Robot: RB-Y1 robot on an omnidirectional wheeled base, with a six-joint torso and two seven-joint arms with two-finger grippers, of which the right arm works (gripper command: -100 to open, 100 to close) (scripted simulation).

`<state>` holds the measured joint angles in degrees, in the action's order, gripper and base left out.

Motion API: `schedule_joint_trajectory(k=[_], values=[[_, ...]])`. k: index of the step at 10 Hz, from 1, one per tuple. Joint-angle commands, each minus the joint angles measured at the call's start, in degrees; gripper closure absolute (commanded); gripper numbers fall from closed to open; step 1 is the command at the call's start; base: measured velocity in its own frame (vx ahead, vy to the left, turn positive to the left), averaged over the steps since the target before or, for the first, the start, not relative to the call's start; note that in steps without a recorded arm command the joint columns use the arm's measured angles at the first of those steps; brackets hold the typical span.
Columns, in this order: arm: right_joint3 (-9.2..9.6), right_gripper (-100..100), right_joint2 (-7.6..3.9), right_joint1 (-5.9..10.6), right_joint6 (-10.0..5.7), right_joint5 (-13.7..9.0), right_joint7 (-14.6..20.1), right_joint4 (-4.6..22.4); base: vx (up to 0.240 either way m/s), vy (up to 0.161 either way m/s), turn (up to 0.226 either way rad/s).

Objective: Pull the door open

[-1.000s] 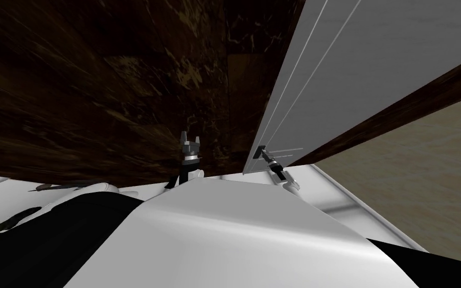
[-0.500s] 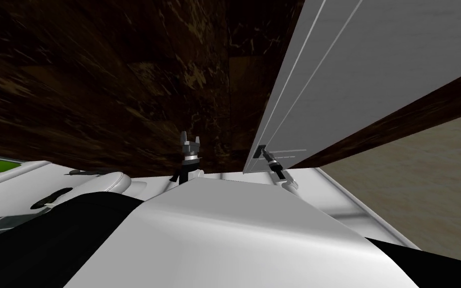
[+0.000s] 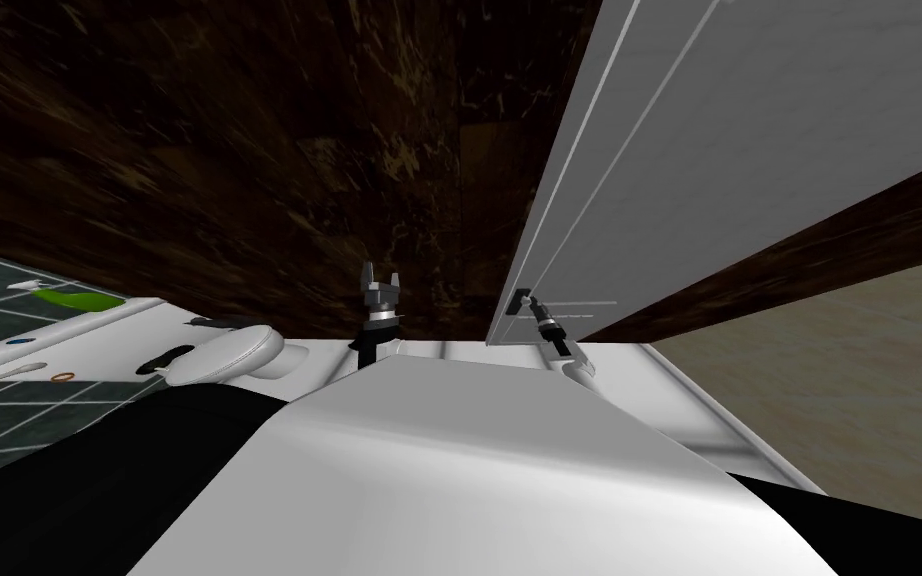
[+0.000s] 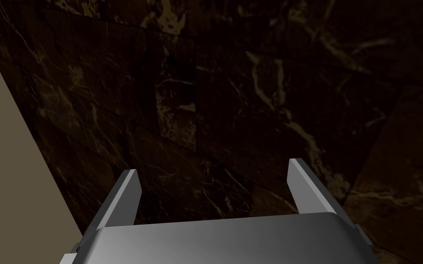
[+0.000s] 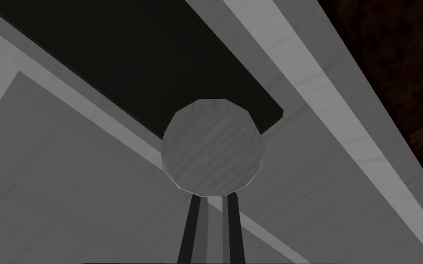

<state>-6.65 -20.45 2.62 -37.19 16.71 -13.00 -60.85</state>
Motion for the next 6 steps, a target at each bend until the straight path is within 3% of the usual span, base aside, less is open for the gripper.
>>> schedule_joint_trajectory(k=[1, 2, 3, 6], values=[[0.19, 100, 0.17, 0.19, 0.56, -2.3, 2.9, -0.1, -0.096, -0.082, 0.154], [-0.19, -100, -0.35, -0.5, 0.08, 0.3, -0.6, -0.5, -0.061, -0.006, -0.063], [-0.19, -100, -0.35, -0.5, 0.08, 0.3, -0.6, -0.5, -0.024, 0.047, -0.078], [-0.67, -100, -1.11, -1.58, -0.43, 3.0, -4.8, -1.1, -0.01, 0.058, -0.062]])
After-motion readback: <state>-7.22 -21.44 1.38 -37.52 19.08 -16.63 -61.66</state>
